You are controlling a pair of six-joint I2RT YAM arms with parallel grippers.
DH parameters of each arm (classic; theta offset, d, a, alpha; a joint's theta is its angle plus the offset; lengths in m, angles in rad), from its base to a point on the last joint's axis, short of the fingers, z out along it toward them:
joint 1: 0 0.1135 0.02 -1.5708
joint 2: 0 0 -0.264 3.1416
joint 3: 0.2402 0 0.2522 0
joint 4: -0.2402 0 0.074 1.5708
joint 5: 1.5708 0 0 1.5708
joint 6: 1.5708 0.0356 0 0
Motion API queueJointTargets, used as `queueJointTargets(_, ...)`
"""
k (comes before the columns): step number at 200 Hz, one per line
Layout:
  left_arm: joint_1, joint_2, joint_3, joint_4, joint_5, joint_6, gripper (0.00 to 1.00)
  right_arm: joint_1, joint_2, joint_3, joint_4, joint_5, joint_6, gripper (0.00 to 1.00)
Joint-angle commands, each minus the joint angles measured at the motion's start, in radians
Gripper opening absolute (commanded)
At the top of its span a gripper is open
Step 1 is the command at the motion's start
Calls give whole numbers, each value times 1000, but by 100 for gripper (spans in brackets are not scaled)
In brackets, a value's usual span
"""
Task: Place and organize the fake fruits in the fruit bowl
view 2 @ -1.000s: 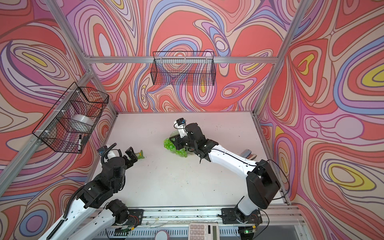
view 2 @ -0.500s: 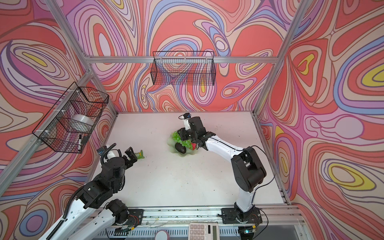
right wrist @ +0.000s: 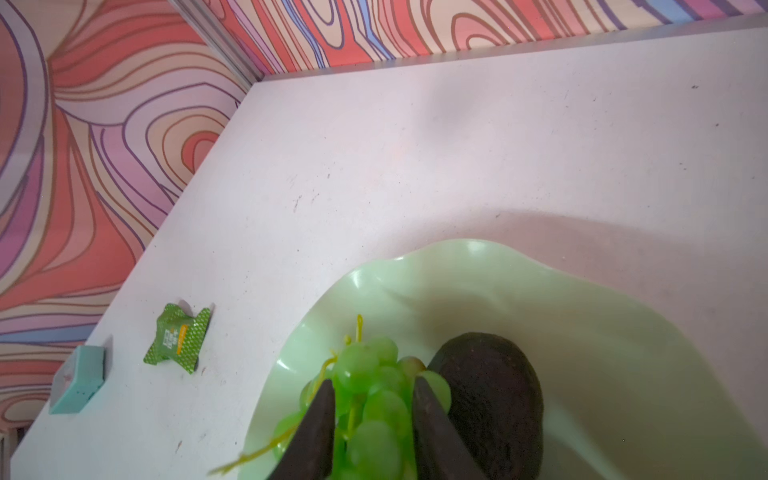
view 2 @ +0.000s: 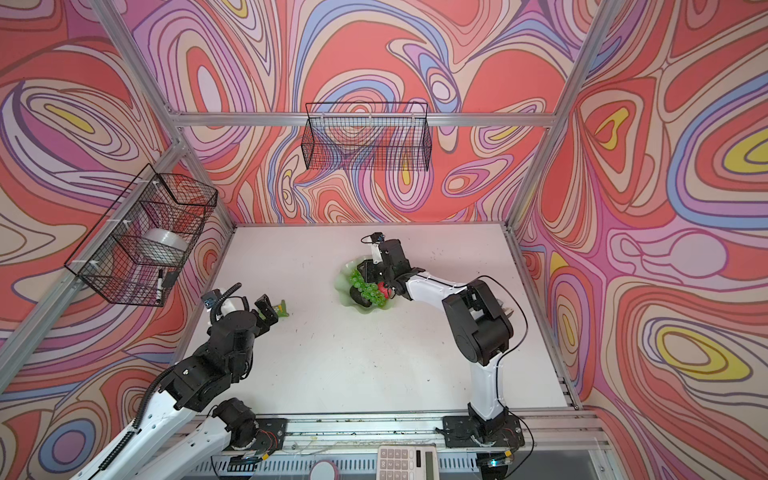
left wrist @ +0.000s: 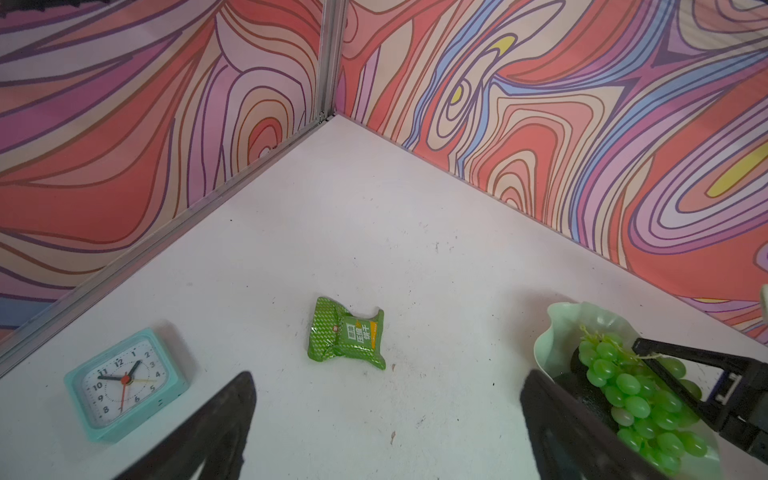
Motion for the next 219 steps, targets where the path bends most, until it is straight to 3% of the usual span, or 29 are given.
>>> queueJointTargets(1, 9, 2, 7, -8, -19, 6, 100, -14, 30, -14, 78, -33, 26, 38)
queueJointTargets(44, 9, 4, 17, 0, -24, 32, 100, -19, 28, -45, 179, -95, 34, 53)
queueJointTargets(60, 10, 3, 19, 14, -30, 55, 100, -22, 11, -48, 210, -117, 33, 64)
queueJointTargets(92, 9, 3, 19, 59, -63, 113, 100, -35, -53, -20, 186, -104, 8, 76)
queueJointTargets(118, 9, 17, -21, 288, -142, 349, 100, -75, -138, -24, 138, -83, -21, 85)
queueJointTargets(133, 11, 57, -58, 454, -185, 500, 100, -106, -207, -48, 83, -58, -60, 97)
queueJointTargets(159, 50, 198, -107, 684, -124, 702, 100, -187, -371, -187, 48, 50, -110, 98)
queueJointTargets(187, 205, 350, -154, 720, 92, 659, 100, -277, -563, -412, 85, 289, -153, 98)
queueJointTargets(205, 290, 383, -230, 832, 176, 659, 100, -301, -655, -549, 143, 457, -216, 98)
queueJointTargets(219, 354, 395, -288, 925, 253, 667, 100, -347, -685, -622, 164, 540, -187, 98)
